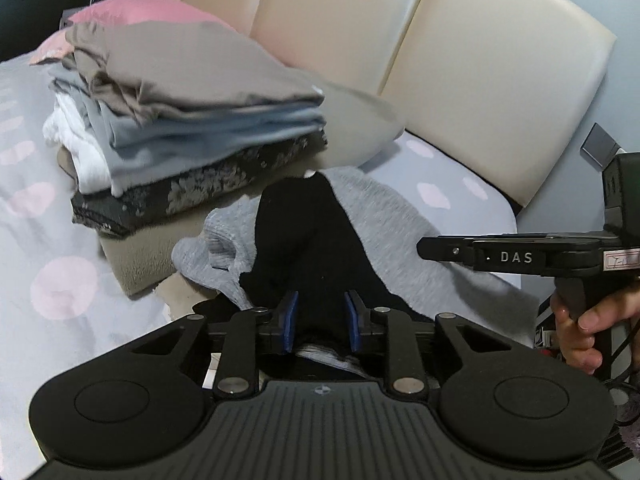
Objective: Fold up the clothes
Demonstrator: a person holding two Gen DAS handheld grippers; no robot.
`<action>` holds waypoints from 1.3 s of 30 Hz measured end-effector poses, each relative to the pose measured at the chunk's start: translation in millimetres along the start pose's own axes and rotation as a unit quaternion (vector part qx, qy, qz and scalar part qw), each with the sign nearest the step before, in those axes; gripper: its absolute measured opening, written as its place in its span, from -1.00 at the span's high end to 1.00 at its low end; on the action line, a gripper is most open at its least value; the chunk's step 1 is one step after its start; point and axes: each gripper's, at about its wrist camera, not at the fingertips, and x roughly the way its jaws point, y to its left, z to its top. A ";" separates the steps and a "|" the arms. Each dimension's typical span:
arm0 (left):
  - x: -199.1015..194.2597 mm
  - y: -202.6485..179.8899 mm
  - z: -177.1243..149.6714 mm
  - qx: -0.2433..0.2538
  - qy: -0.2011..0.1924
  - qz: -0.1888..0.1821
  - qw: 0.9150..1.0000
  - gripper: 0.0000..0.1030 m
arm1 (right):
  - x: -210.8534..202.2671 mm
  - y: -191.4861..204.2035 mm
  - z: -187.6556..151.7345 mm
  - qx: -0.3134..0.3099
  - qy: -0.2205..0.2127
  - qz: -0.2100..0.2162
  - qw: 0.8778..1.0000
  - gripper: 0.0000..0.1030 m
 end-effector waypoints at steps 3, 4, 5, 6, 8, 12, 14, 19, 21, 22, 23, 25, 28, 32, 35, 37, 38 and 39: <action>-1.8 0.9 1.2 -0.004 0.002 -0.001 1.000 0.56 | -1.3 0.5 0.0 0.003 -0.001 -0.001 1.000 0.48; -5.8 -0.1 1.9 -0.002 0.000 -0.002 1.000 0.56 | -5.2 1.0 0.4 0.006 -0.003 -0.001 1.000 0.48; -10.3 -1.2 2.5 0.000 -0.002 -0.003 1.000 0.56 | -11.5 1.7 -0.1 0.009 -0.006 0.000 1.000 0.45; -14.8 -2.3 3.2 0.002 -0.004 -0.004 1.000 0.56 | -18.8 2.4 -0.9 0.014 -0.009 0.002 1.000 0.42; -27.3 -7.9 3.8 0.011 -0.006 0.003 1.000 0.56 | -34.1 5.9 -2.7 0.020 -0.013 0.002 1.000 0.32; -55.8 -26.2 4.1 0.050 -0.017 0.025 0.998 0.51 | -67.9 21.0 -5.4 0.022 -0.015 -0.012 1.000 0.04; -72.5 -36.2 5.1 0.062 -0.026 0.028 0.997 0.42 | -88.3 30.9 -1.7 0.027 -0.025 -0.026 0.999 -0.01; -114.6 -56.4 7.9 0.068 -0.057 0.036 0.995 0.09 | -143.3 58.4 9.3 0.043 -0.055 -0.076 0.995 -0.18; -130.5 -61.7 8.1 0.067 -0.070 0.037 0.995 0.04 | -163.1 72.5 11.3 0.043 -0.056 -0.081 0.994 -0.18; -136.6 -63.5 8.3 0.066 -0.073 0.040 0.994 0.01 | -172.6 79.0 9.1 0.043 -0.064 -0.082 0.994 -0.23; -141.8 -65.7 8.2 0.068 -0.070 0.044 0.994 -0.06 | -182.0 85.3 5.9 0.045 -0.074 -0.083 0.993 -0.39; -150.9 -69.6 6.7 0.073 -0.062 0.051 0.994 -0.16 | -200.9 97.9 -0.4 0.049 -0.093 -0.084 0.991 -0.50; -160.3 -75.2 1.4 0.082 -0.054 0.061 0.993 -0.22 | -214.2 109.3 -15.2 0.069 -0.104 -0.105 0.987 -0.50; -166.2 -77.9 -8.5 0.090 -0.049 0.073 0.992 -0.28 | -217.1 109.7 -39.9 0.118 -0.110 -0.117 0.980 -0.50; -167.1 -75.9 -13.2 0.089 -0.048 0.064 0.993 -0.28 | -211.3 113.2 -51.4 0.118 -0.099 -0.125 0.980 -0.50; -166.1 -74.7 -15.8 0.082 -0.046 0.068 0.993 -0.33 | -205.4 115.3 -56.2 0.120 -0.096 -0.129 0.980 -0.51; -164.5 -74.2 -16.6 0.078 -0.044 0.071 0.993 -0.33 | -201.8 115.7 -58.6 0.124 -0.092 -0.129 0.979 -0.51; -162.6 -73.3 -17.4 0.074 -0.041 0.070 0.994 -0.33 | -198.1 116.0 -61.0 0.129 -0.089 -0.130 0.979 -0.51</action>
